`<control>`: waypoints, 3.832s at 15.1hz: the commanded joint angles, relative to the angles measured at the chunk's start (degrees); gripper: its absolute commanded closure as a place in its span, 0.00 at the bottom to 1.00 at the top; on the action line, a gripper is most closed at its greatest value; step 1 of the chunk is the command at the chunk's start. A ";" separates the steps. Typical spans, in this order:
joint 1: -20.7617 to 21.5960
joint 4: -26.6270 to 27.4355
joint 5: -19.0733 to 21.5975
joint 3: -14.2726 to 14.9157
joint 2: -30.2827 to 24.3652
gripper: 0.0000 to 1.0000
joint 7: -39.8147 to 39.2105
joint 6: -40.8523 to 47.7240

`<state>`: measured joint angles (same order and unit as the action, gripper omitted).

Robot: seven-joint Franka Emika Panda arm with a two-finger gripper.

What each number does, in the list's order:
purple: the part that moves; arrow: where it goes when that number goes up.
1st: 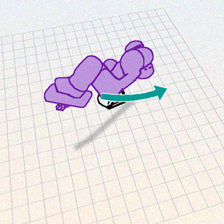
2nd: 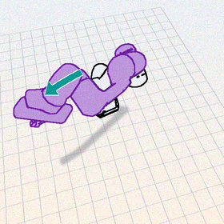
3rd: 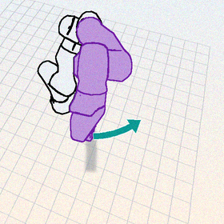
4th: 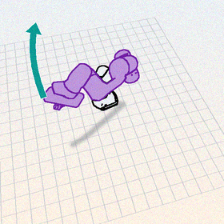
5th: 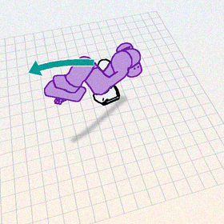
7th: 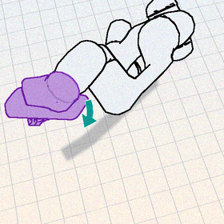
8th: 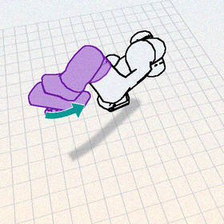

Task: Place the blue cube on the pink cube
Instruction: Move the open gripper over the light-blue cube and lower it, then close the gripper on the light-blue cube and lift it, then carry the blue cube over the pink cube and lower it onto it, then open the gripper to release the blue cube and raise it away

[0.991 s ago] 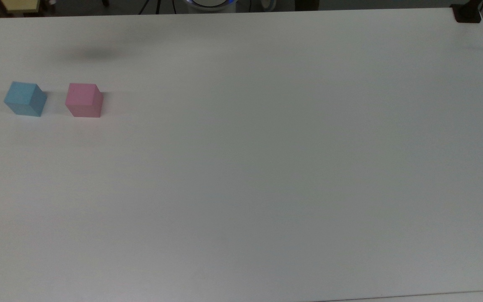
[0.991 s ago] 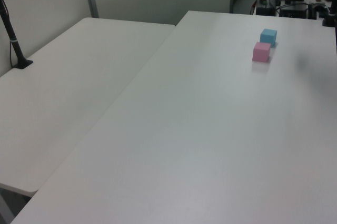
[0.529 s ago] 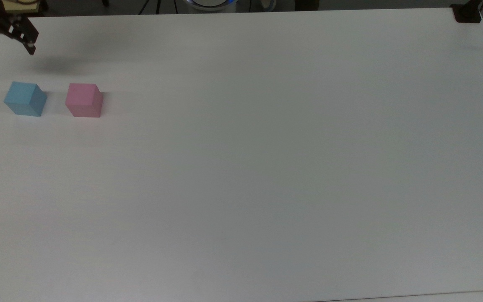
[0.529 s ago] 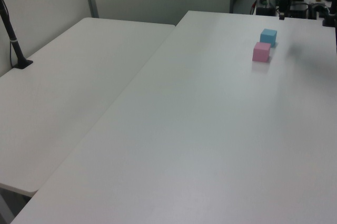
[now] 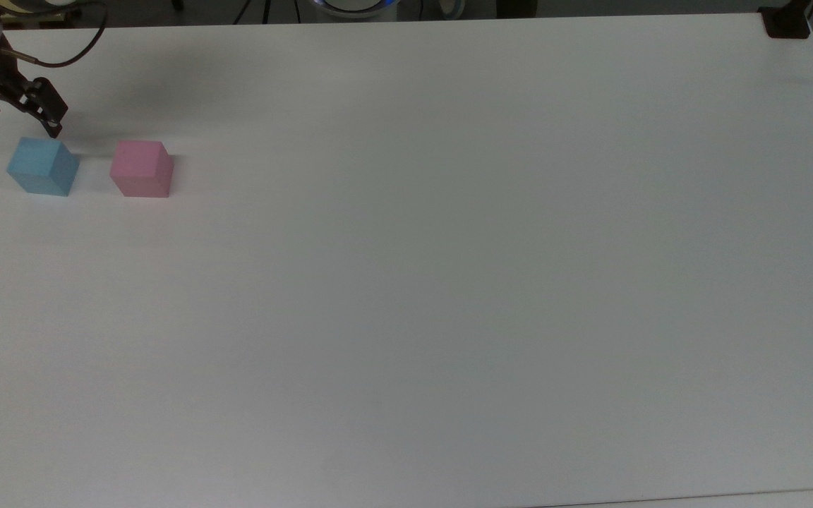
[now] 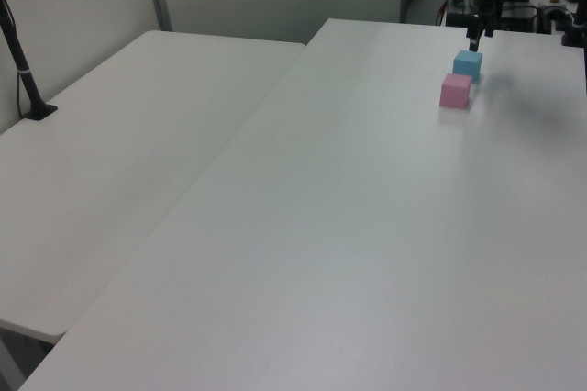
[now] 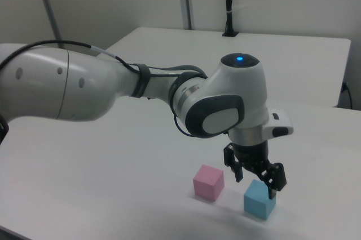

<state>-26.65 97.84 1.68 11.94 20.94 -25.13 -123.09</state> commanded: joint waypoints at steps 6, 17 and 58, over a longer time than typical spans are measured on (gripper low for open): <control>0.72 -0.28 0.61 -0.25 4.99 0.00 3.85 -7.34; 0.81 -0.64 0.87 -2.26 1.31 0.58 4.47 -4.11; 5.62 -2.11 -4.84 -12.82 -19.08 0.00 16.40 25.16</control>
<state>-25.49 99.68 -2.87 -0.77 5.12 -13.53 -105.09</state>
